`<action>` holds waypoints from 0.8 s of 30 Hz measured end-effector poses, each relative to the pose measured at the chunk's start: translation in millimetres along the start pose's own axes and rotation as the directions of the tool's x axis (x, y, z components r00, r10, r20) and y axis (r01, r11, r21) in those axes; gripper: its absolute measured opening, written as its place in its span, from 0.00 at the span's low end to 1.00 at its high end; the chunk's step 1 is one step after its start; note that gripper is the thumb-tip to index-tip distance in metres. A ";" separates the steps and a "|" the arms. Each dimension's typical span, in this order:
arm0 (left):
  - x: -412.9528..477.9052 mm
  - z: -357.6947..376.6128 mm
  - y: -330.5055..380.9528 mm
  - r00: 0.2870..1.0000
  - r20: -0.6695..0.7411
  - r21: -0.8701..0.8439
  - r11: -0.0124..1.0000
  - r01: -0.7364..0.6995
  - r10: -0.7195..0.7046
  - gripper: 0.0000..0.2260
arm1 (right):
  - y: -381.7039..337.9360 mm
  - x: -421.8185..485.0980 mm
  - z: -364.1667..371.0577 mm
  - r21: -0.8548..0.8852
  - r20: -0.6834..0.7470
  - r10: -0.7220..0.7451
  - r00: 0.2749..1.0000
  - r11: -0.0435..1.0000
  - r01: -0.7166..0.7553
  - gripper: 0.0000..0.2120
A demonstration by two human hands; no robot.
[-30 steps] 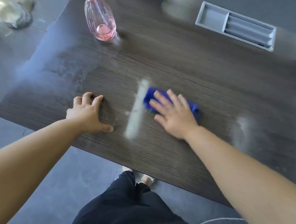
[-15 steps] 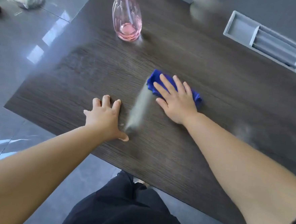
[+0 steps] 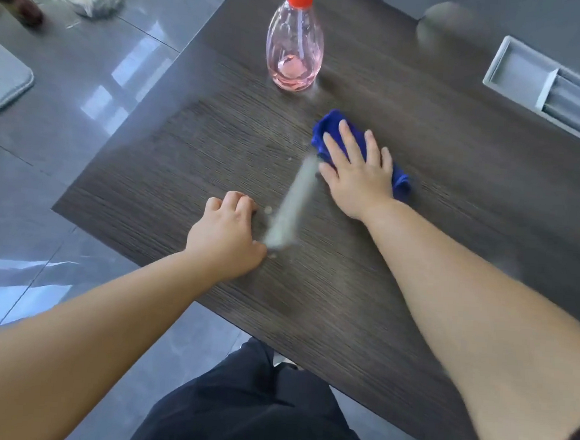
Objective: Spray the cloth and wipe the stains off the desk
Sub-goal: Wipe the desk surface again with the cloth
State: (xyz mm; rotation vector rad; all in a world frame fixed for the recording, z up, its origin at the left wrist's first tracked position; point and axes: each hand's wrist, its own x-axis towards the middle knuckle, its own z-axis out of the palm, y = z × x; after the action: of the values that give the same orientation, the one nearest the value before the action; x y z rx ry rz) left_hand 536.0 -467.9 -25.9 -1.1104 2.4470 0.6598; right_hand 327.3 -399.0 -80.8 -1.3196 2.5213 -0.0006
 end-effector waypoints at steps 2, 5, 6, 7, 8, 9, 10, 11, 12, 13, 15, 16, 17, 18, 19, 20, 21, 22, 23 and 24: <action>0.7 0.3 1.9 0.999 -0.021 -0.059 0.998 0.028 -0.030 0.21 | -36.7 -1.1 2.5 0.032 -0.054 0.107 0.993 0.994 -0.105 0.28; 1.7 -1.8 -1.7 0.989 -0.096 -0.218 0.972 0.089 -0.112 0.17 | -72.3 -56.6 27.5 -0.026 -0.035 -0.243 0.969 0.970 0.242 0.28; 0.9 -2.6 -2.7 0.985 -0.116 -0.268 0.959 0.096 -0.131 0.15 | -69.2 -78.6 32.8 -0.058 -0.022 -0.397 0.917 0.917 0.396 0.27; -0.3 -2.2 -2.7 0.982 -0.127 -0.294 0.951 0.094 -0.137 0.15 | -57.1 -92.9 34.0 -0.067 0.002 -0.483 0.875 0.873 0.482 0.26; -1.8 -0.8 -2.3 0.983 -0.129 -0.295 0.951 0.090 -0.133 0.14 | -38.7 -94.6 31.9 -0.082 0.002 -0.519 0.855 0.852 0.518 0.26; -3.9 1.8 -1.0 0.986 -0.124 -0.279 0.957 0.077 -0.116 0.15 | -17.4 -89.6 30.9 -0.122 -0.040 -0.493 0.869 0.866 0.486 0.25; -5.2 5.6 0.9 0.989 -0.115 -0.257 0.965 0.058 -0.090 0.16 | 1.7 -81.0 28.2 -0.143 -0.058 -0.412 0.909 0.905 0.401 0.25; -6.1 9.9 3.4 0.993 -0.107 -0.235 0.972 0.031 -0.058 0.17 | 14.8 -71.1 22.4 -0.114 -0.073 -0.254 0.965 0.963 0.245 0.25; -8.5 14.9 6.7 0.994 -0.102 -0.212 0.977 0.006 -0.028 0.18 | 20.6 -63.4 19.9 -0.046 -0.074 -0.046 0.996 0.998 0.043 0.26; -10.4 18.7 10.2 0.994 -0.108 -0.191 0.982 -0.013 -0.008 0.21 | 15.2 -58.6 20.4 0.011 -0.091 0.128 0.988 0.992 -0.128 0.26; -14.1 23.6 17.5 0.991 -0.130 -0.174 0.985 -0.020 -0.003 0.28 | -18.2 -71.6 29.6 0.040 -0.200 0.256 0.946 0.967 -0.253 0.27; -15.7 25.7 20.7 0.989 -0.145 -0.174 0.984 -0.020 -0.006 0.29 | -36.2 -90.4 37.4 0.049 -0.234 0.188 0.954 0.982 -0.182 0.28; -17.8 28.3 24.2 0.988 -0.157 -0.180 0.983 -0.023 -0.005 0.30 | -45.6 -116.3 46.8 0.021 -0.227 0.027 0.973 1.000 -0.023 0.28; -19.3 31.0 26.7 0.987 -0.162 -0.190 0.981 -0.029 -0.003 0.30 | -43.8 -145.8 55.1 -0.039 -0.175 -0.182 0.968 0.983 0.178 0.27; -21.7 33.4 30.5 0.986 -0.168 -0.192 0.980 -0.041 0.008 0.30 | -30.4 -173.8 60.9 -0.070 -0.117 -0.345 0.931 0.938 0.339 0.25; -25.1 37.3 35.0 0.985 -0.172 -0.180 0.982 -0.065 0.033 0.29 | -5.9 -194.1 60.0 -0.076 -0.072 -0.454 0.888 0.890 0.449 0.24; -29.1 41.7 42.2 0.982 -0.173 -0.158 0.982 -0.105 0.078 0.29 | 27.2 -208.3 57.5 -0.085 -0.059 -0.488 0.871 0.872 0.483 0.23; -33.3 45.8 48.9 0.980 -0.156 -0.136 0.980 -0.148 0.126 0.29 | 60.4 -214.7 55.7 -0.131 -0.066 -0.455 0.888 0.886 0.444 0.22; -39.6 51.3 58.5 0.978 -0.117 -0.107 0.977 -0.186 0.174 0.28 | 93.5 -218.5 52.9 -0.167 -0.090 -0.360 0.929 0.925 0.342 0.22; -45.7 57.3 68.1 0.971 -0.087 -0.084 0.969 -0.231 0.223 0.27 | 120.9 -217.5 47.3 -0.170 -0.111 -0.215 0.970 0.966 0.194 0.24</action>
State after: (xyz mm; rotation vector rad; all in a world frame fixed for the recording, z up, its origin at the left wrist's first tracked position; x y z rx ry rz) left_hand 519.7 -369.4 -32.0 -0.9108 2.6596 0.8225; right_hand 358.9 -147.8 -86.3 -1.6903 2.5201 0.0748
